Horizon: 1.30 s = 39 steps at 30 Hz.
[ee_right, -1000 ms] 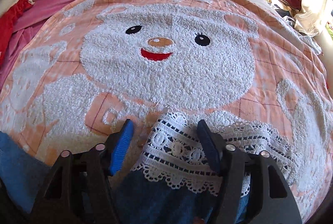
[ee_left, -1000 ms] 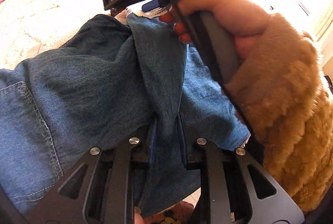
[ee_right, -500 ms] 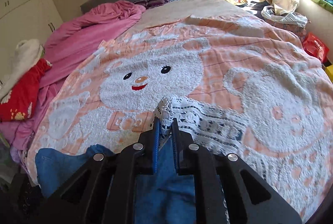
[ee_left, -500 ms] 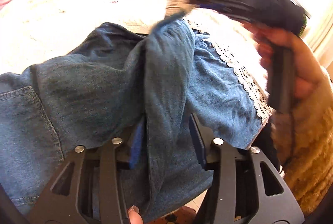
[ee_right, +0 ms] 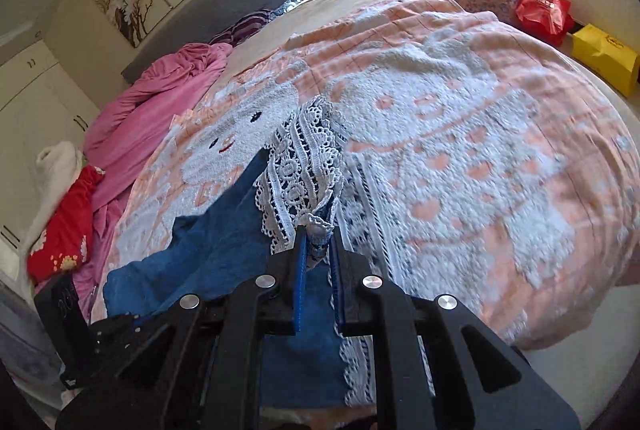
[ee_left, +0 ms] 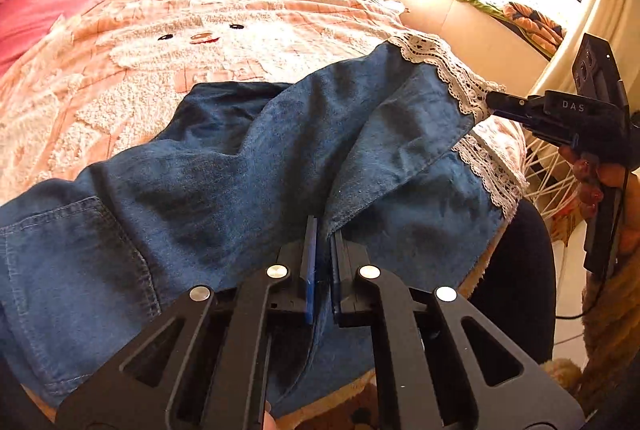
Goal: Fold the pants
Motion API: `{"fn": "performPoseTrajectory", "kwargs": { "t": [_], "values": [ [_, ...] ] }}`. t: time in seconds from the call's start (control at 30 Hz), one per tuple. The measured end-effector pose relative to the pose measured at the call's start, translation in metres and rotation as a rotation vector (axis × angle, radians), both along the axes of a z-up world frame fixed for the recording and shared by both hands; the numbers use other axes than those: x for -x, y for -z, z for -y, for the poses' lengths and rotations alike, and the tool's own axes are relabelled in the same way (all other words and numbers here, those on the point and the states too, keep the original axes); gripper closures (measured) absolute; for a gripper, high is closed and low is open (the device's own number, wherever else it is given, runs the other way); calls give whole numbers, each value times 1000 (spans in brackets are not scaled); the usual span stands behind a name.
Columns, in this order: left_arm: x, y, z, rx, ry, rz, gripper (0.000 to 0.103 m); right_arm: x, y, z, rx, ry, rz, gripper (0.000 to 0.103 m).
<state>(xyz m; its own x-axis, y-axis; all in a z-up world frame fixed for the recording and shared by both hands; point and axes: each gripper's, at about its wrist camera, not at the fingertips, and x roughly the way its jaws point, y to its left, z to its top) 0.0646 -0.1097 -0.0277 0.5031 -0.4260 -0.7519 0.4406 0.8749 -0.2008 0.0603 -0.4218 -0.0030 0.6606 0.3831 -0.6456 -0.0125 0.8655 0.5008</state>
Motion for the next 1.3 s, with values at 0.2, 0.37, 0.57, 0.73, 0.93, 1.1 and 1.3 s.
{"fn": "performPoseTrajectory", "kwargs": {
  "t": [0.2, 0.37, 0.57, 0.73, 0.93, 1.1, 1.3],
  "values": [
    [14, 4, 9, -63, 65, 19, 101, 46, 12, 13, -20, 13, -60, 93],
    [21, 14, 16, -94, 80, 10, 101, 57, 30, 15, -17, 17, -126, 89],
    [17, 19, 19, -97, 64, 17, 86, 57, 33, 16, -45, 8, -122, 69],
    [9, 24, 21, -83, 50, 1, 103, 46, 44, 22, -56, 41, -128, 77],
    [33, 8, 23, -90, 118, 51, 103, 57, 30, 21, 19, 17, -88, 87],
    [49, 10, 31, -160, 152, 68, 103, 63, 28, 18, 81, 4, -97, 87],
    [53, 28, 34, -204, 150, 37, 102, 61, 35, 14, 165, 11, -139, 87]
  ]
}}
